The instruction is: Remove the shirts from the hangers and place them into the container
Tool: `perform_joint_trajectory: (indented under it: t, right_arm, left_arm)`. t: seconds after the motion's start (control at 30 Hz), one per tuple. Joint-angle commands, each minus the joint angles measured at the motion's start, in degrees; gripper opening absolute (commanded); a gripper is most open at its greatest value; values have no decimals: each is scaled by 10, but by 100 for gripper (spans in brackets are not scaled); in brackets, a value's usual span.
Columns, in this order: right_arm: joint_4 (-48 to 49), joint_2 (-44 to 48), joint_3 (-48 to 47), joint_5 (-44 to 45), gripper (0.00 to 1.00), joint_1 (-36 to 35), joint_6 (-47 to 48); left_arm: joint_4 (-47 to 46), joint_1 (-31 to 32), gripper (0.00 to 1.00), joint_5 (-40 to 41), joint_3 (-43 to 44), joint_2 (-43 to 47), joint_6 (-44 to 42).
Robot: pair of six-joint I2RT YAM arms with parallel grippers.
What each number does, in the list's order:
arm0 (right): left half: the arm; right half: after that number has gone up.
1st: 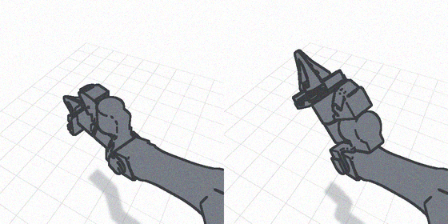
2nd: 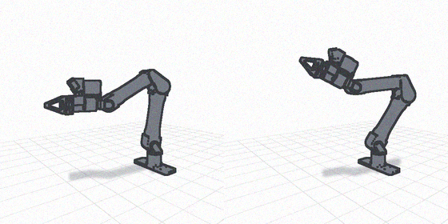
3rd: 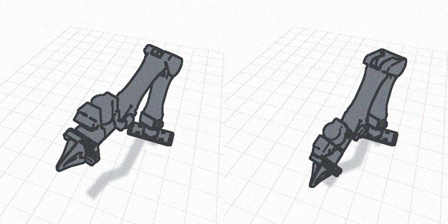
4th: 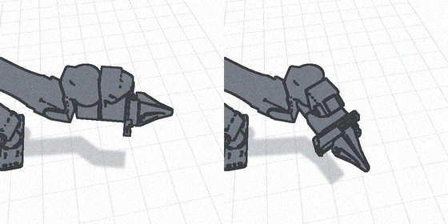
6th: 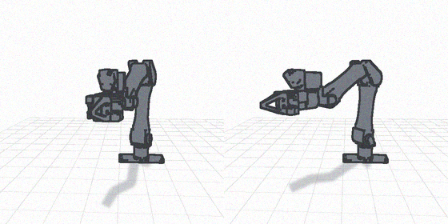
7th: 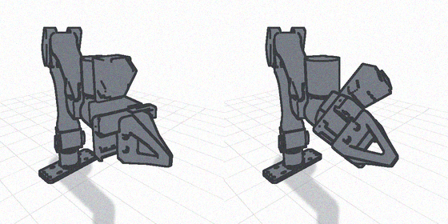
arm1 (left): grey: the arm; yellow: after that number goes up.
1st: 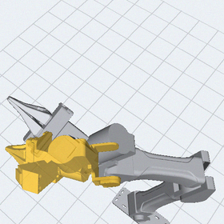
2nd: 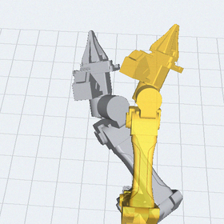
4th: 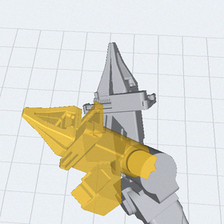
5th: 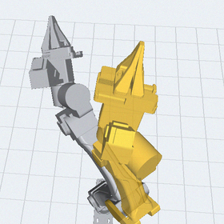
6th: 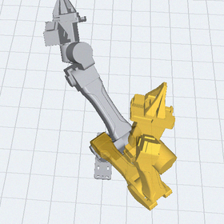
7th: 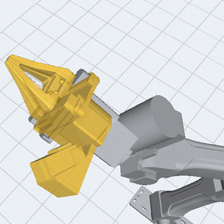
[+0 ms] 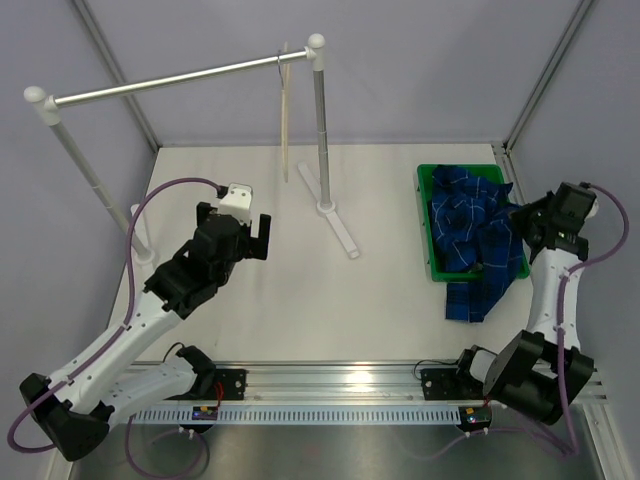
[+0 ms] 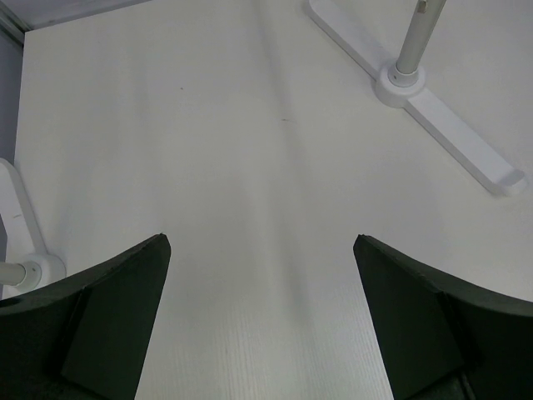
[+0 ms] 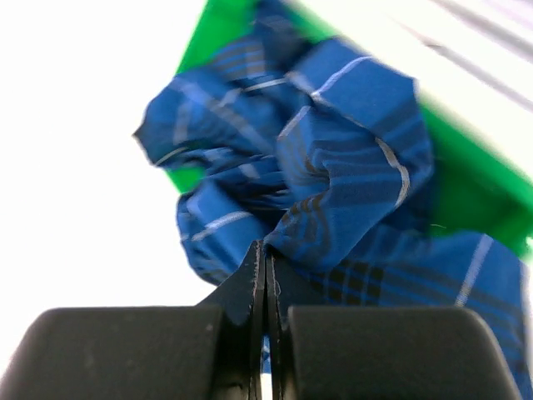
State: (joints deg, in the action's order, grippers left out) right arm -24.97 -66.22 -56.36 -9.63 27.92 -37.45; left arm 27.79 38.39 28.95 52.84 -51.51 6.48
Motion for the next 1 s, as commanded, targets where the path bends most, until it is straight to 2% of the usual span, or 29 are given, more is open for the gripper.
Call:
perform_joint_trajectory:
  t: [0.0, 0.27, 0.5, 0.8, 0.97]
  right_arm:
    - [12, -57, -66, -7, 0, -51, 13]
    - [-15, -239, -214, 8, 0, -116, 52]
    - [-57, -426, -297, -3, 0, -152, 63]
    - [-115, -532, -346, 36, 1, -159, 78]
    - [-132, -523, -358, 55, 18, -159, 92]
  left_arm:
    - [-12, -2, 99, 7, -2, -2, 2]
    - [-11, -2, 99, 10, -2, -4, 1]
    - [-12, -2, 99, 14, -3, -5, -1]
    - [-12, -2, 99, 8, -2, -11, 1]
    - [-9, -2, 99, 7, 0, -13, 0]
